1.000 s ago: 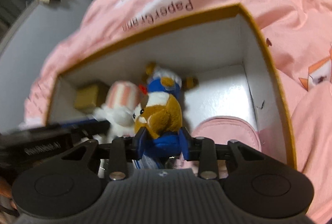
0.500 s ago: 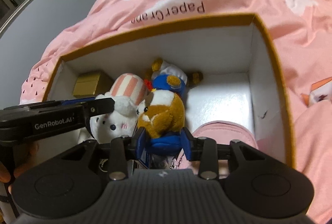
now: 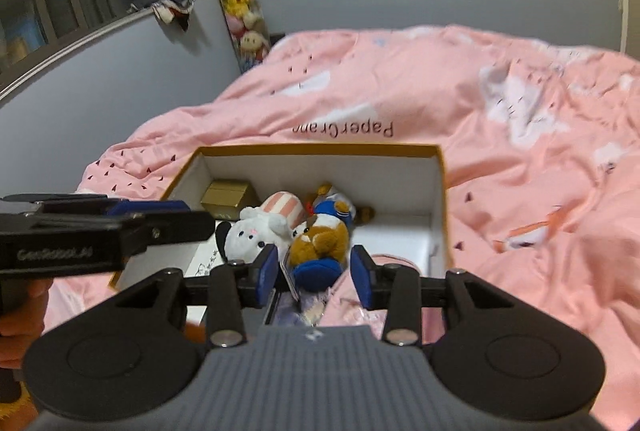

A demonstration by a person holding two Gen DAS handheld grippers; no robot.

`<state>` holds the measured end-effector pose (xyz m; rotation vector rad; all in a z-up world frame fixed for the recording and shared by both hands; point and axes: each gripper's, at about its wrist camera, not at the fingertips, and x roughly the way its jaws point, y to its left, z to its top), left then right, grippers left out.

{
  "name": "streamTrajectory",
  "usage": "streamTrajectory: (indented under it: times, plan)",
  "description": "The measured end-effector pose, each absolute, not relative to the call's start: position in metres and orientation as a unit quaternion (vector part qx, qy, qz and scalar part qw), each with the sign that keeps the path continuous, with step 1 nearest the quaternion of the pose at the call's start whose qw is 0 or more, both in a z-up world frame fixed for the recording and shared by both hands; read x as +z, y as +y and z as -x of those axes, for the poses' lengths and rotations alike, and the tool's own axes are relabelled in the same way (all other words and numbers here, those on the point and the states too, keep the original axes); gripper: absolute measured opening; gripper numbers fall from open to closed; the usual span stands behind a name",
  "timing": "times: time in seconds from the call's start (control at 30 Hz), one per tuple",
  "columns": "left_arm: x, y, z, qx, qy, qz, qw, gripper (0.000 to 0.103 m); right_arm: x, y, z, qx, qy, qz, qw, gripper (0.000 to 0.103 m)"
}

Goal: Organize objects
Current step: 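Withdraw both grippers from the orange box toward the yellow and orange plushes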

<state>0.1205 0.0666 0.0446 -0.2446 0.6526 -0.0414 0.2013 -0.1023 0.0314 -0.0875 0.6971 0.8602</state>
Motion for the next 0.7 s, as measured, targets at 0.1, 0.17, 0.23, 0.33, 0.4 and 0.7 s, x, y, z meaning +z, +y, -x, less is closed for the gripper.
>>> streamTrajectory:
  times: [0.1,0.17,0.23,0.33,0.4,0.7]
  plan:
    - [0.042,0.048,-0.108,-0.036,0.324,0.122,0.938,0.044,0.025,-0.123,-0.181,0.412,0.324,0.052,0.85,0.042]
    - [0.033,0.035,-0.102,-0.049,0.338,0.122,0.932,0.043,0.013,-0.133,-0.173,0.404,0.333,0.057,0.85,0.042]
    - [0.022,0.023,-0.101,-0.054,0.363,0.113,0.923,0.043,-0.002,-0.14,-0.169,0.395,0.352,0.06,0.846,0.042]
    - [0.0,0.01,-0.104,-0.037,0.415,0.094,0.904,0.043,-0.028,-0.143,-0.165,0.387,0.369,0.086,0.841,0.042]
    - [-0.014,0.003,-0.109,-0.031,0.446,0.084,0.891,0.043,-0.048,-0.142,-0.165,0.372,0.381,0.116,0.838,0.042]
    - [-0.057,0.01,-0.119,0.014,0.512,0.094,0.854,0.043,-0.085,-0.133,-0.181,0.36,0.402,0.141,0.83,0.042]
